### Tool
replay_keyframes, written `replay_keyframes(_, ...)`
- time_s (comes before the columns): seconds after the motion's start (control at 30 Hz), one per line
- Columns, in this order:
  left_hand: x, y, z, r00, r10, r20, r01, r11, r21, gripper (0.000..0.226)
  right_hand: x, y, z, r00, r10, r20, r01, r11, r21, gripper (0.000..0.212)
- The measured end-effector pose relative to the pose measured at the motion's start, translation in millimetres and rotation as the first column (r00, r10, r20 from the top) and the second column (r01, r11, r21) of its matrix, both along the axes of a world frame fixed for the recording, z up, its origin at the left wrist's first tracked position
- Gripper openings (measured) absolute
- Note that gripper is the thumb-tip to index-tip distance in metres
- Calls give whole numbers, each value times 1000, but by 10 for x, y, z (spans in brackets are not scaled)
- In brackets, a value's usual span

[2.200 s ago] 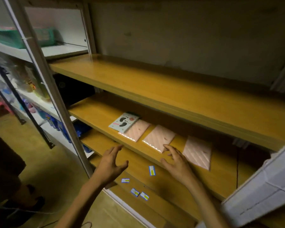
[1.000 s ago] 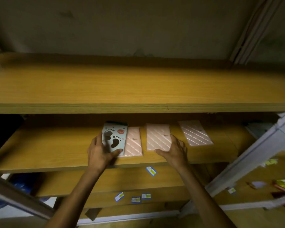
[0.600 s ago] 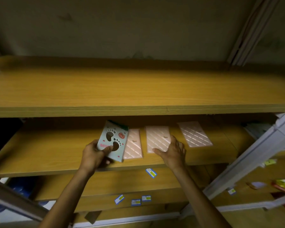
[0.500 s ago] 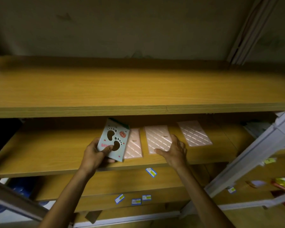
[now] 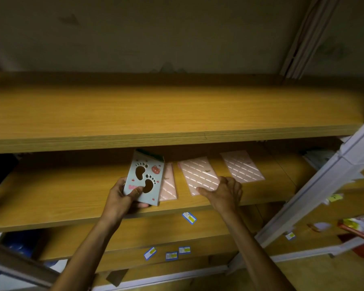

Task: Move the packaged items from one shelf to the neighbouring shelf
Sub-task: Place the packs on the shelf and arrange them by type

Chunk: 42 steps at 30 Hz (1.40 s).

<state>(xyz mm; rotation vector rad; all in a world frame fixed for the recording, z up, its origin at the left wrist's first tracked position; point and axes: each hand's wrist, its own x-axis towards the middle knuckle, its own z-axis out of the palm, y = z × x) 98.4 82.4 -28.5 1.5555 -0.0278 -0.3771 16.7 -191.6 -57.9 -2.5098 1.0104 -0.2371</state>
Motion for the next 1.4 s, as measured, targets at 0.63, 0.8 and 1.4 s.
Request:
replay_keyframes(0.63, -32, 59, -23, 1000, 11, 6, -11, 999, -41, 35, 101, -14, 158, 992, 4, -129, 19, 984, 177, 94)
replay_keyframes(0.8, -44, 58, -14, 1000, 4, 8, -3, 999, -51, 30, 98, -37, 173, 981, 8, -193, 28, 983, 183, 96)
replay_keyframes(1.4, -47, 70, -35, 1000, -4, 3, 5, 999, -33, 37, 105, -81, 195, 945, 20, -327, 22, 992, 125, 104)
